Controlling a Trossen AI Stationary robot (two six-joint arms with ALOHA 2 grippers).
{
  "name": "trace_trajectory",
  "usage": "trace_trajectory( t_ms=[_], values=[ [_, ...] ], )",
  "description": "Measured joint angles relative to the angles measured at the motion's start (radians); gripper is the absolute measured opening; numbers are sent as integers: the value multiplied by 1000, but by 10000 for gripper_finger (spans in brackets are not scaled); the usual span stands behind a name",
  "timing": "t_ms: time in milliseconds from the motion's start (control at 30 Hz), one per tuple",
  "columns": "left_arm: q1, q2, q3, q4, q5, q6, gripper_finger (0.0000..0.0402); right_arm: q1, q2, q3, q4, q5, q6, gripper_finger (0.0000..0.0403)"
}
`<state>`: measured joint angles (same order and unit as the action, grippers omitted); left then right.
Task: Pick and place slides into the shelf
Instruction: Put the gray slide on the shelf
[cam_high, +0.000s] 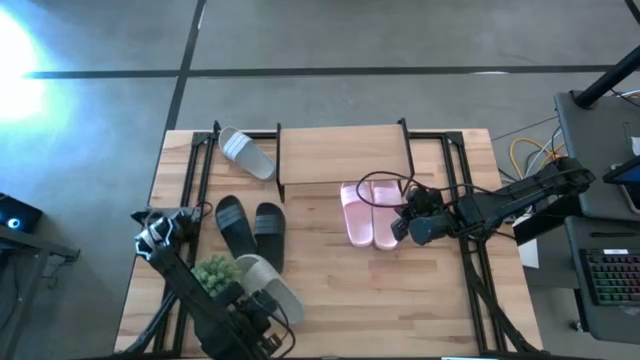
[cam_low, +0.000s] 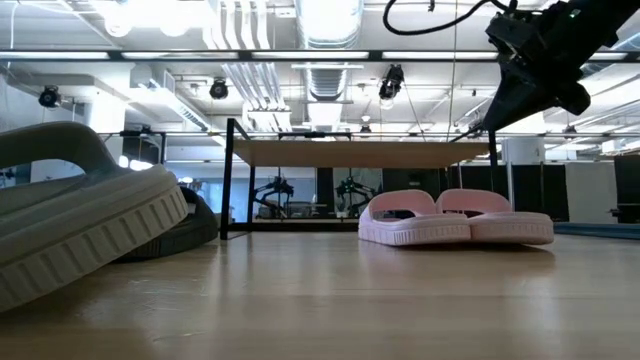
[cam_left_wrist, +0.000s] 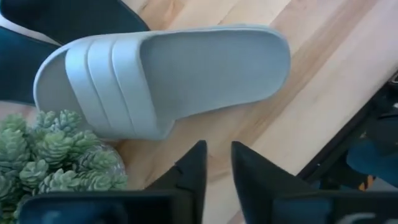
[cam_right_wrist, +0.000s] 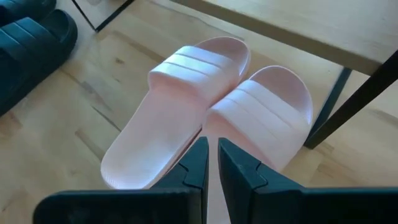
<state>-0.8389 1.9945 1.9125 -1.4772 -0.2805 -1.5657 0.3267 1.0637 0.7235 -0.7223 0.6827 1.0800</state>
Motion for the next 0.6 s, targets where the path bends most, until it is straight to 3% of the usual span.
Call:
trace_trajectory(
  t_ms=[333, 600],
  values=[
    [4, -3, -18, -47, -108, 10, 188, 0, 0, -13, -1, -1, 0, 28],
    [11, -3, -116, -57, -148, 0, 201, 0, 0, -26, -1, -2, 0, 28]
  ],
)
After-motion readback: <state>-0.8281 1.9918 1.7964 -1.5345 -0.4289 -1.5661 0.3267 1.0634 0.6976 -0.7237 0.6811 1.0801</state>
